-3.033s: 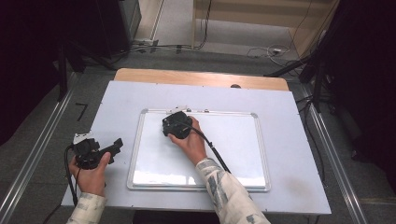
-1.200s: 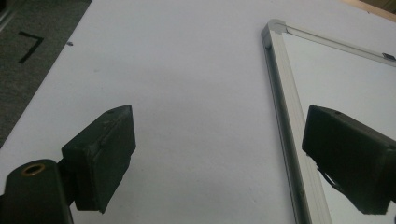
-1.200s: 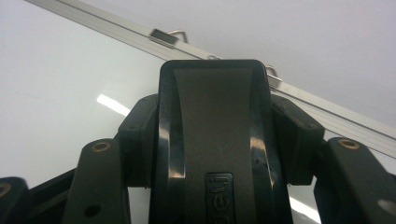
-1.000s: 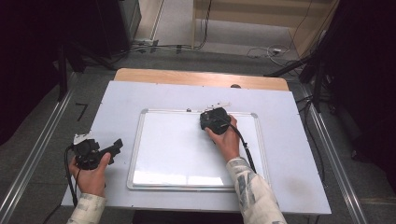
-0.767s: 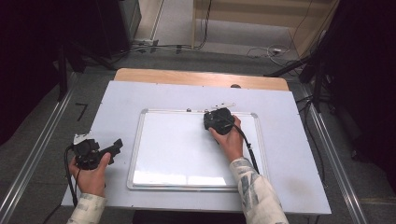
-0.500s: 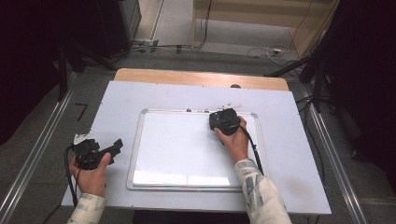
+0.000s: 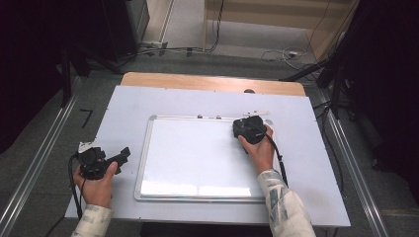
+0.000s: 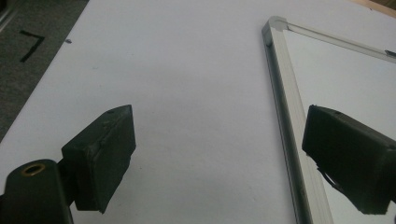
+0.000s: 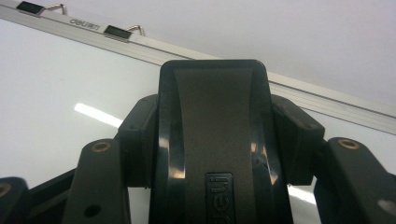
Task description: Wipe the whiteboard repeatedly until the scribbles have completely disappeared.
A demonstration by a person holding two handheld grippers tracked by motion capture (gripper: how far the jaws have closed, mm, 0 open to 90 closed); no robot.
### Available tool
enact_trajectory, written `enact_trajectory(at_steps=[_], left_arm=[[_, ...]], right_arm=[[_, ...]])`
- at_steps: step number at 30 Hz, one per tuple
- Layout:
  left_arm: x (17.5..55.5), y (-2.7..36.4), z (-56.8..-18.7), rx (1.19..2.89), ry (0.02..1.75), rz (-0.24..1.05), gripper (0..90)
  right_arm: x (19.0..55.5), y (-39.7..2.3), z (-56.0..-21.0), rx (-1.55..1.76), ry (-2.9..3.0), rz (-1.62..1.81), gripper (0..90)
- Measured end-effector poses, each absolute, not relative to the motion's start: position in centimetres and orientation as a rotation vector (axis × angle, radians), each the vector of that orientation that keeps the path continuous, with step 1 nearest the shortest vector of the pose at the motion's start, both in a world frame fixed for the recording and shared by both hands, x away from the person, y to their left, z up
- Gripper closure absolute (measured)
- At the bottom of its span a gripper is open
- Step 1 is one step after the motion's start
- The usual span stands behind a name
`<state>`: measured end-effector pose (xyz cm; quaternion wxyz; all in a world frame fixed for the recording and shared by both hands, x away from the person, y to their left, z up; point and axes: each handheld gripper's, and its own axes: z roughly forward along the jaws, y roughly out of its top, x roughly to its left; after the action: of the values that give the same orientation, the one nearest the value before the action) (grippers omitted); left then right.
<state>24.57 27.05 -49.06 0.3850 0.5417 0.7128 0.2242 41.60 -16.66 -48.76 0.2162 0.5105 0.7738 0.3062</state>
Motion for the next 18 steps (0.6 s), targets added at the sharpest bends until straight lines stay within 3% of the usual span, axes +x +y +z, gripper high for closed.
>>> enact_trajectory(at_steps=[12,18], left_arm=[[24.7,27.1,-49.1,1.379,1.817,0.573,10.5],[24.7,26.9,-49.1,1.385,1.815,0.572,10.5]], right_arm=[[41.1,-18.6,-48.6,1.441,2.113,0.835,38.9],[40.1,-19.5,-46.4,1.430,2.070,0.917,38.9]])
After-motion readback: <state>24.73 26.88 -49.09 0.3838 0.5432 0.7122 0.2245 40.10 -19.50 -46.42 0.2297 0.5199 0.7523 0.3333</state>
